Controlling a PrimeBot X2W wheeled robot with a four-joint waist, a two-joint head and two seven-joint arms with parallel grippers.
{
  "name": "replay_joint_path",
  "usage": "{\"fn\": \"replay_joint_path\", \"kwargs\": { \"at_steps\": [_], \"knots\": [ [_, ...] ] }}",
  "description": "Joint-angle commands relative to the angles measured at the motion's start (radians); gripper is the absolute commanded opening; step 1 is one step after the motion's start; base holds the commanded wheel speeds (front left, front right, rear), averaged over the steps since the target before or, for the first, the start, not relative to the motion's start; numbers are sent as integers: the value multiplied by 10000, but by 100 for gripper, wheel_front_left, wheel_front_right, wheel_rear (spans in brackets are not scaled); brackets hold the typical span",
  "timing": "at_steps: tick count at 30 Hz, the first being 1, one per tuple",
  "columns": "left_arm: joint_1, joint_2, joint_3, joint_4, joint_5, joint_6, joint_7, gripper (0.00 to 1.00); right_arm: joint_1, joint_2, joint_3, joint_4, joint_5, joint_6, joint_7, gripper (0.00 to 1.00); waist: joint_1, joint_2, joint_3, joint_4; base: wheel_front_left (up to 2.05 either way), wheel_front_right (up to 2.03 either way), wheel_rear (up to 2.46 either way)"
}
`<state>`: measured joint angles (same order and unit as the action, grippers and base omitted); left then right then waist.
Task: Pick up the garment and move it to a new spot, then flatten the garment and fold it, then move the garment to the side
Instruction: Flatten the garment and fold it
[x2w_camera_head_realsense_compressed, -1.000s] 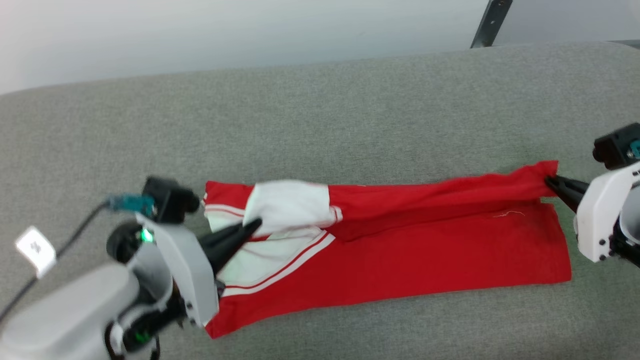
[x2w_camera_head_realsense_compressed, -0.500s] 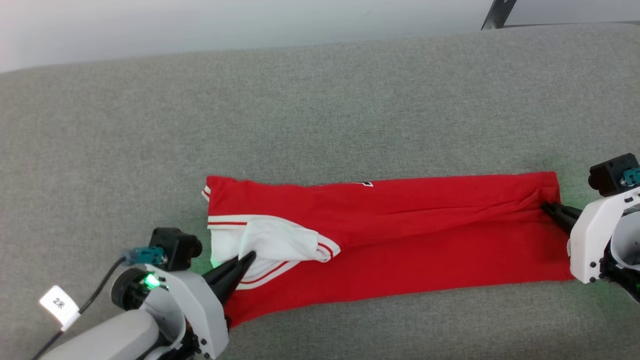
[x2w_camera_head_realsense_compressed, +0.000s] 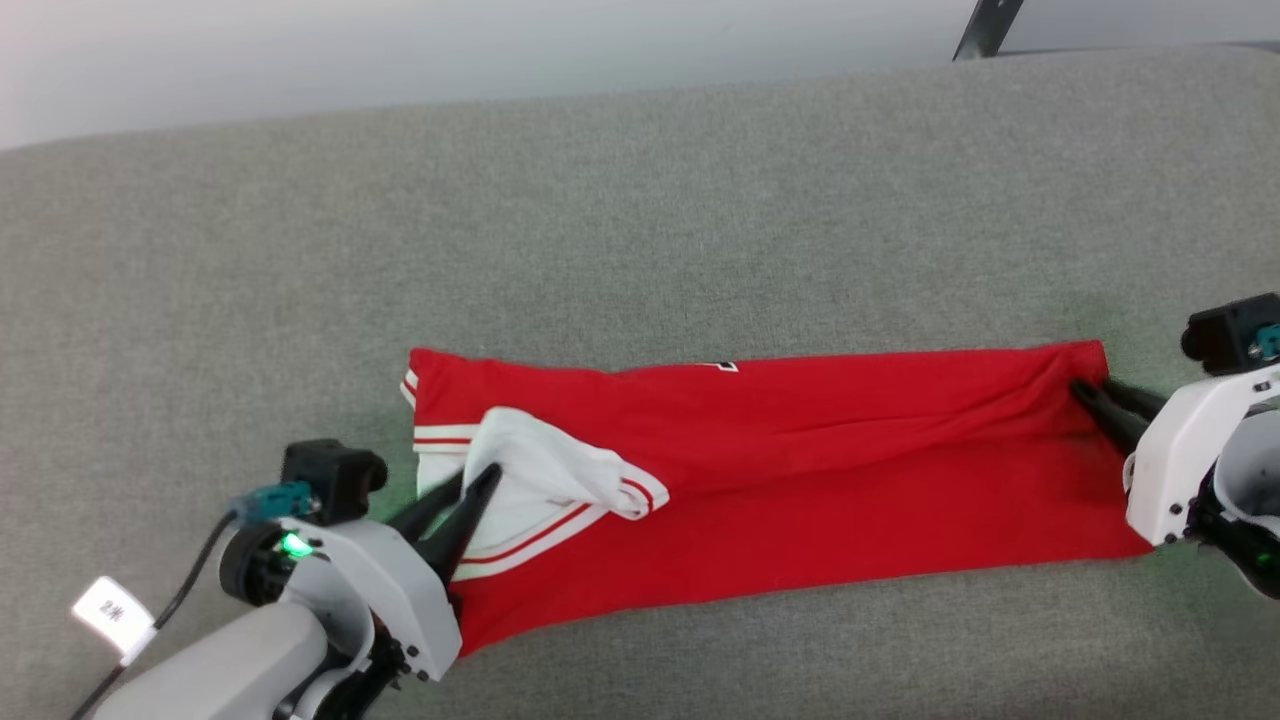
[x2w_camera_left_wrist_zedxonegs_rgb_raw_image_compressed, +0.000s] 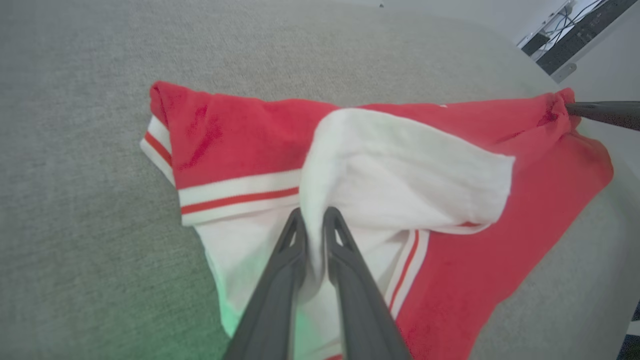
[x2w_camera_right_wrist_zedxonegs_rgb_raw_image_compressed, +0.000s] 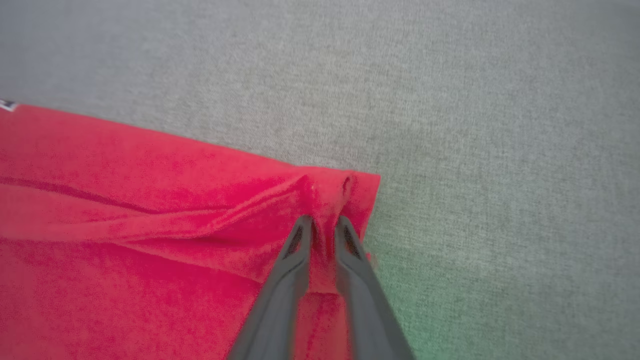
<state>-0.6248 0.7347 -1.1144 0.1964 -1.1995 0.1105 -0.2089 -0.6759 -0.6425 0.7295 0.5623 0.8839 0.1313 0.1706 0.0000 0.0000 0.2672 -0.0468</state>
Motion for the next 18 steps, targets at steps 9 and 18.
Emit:
{"fn": "replay_joint_path", "kwargs": {
  "at_steps": [9, 18],
  "knots": [
    [1282, -268, 1243, -649, 25, 937, -542, 100, 720, -761, -614, -516, 976, -14, 1189, 100, 0, 0, -508, 408, 0, 0, 0],
    [3532, -1740, 3981, -1427, 1759, 1453, -560, 100, 1456, -951, -1077, -513, 1407, -12, 2939, 100, 0, 0, -671, 1139, 0, 0, 0]
  ]
}}
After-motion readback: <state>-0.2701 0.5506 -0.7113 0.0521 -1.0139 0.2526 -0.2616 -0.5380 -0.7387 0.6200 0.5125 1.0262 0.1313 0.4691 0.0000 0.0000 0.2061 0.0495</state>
